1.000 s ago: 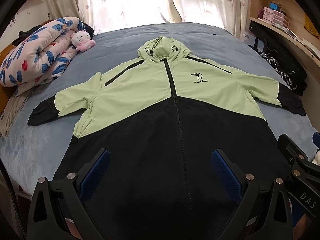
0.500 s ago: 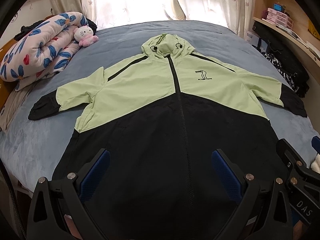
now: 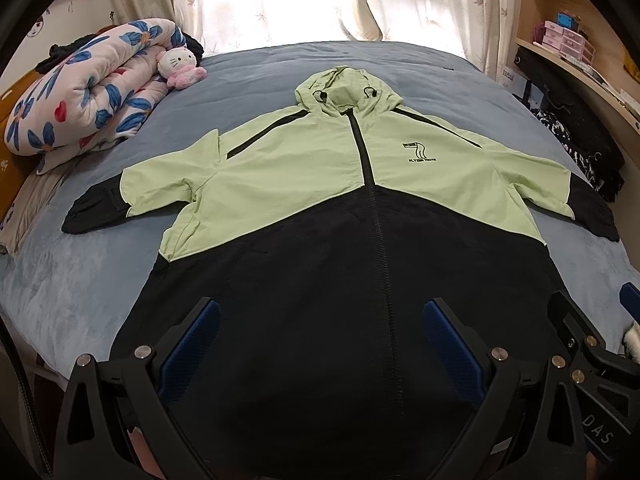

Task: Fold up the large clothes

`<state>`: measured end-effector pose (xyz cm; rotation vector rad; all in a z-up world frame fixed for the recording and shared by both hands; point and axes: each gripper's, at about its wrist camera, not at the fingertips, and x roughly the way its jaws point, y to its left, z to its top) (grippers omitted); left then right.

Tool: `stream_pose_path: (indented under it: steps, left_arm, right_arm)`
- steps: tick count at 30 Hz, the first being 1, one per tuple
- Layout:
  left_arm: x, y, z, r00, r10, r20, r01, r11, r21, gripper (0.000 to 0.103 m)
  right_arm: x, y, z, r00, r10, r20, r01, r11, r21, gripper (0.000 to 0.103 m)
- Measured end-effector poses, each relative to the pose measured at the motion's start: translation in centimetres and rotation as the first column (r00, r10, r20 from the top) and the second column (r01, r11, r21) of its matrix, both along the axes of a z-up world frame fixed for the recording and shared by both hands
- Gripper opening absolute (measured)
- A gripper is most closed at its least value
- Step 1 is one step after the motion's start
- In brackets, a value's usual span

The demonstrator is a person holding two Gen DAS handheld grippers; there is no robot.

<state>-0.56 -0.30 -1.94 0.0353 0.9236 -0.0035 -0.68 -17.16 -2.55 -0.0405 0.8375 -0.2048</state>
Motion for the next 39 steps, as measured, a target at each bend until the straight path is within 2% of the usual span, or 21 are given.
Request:
stream_pose_path:
  steps: [27,39]
  left_arm:
    - [0.29,0.27,-0.25,1.000,0.017,0.003,-0.017,1.000,0.026,0.101]
    - [0.96,0.32,0.67,1.000,0.025,0.006,-0.025,0.999,0.047,0.101]
  right_arm:
    - [0.32,0.36,-0.81,1.000,0.007,-0.018,-0.006,1.000,0.016,0.103]
    - [0.94,0.41,-0.63,1.000,0.005,-0.019,-0.004,1.000,0.019,0.103]
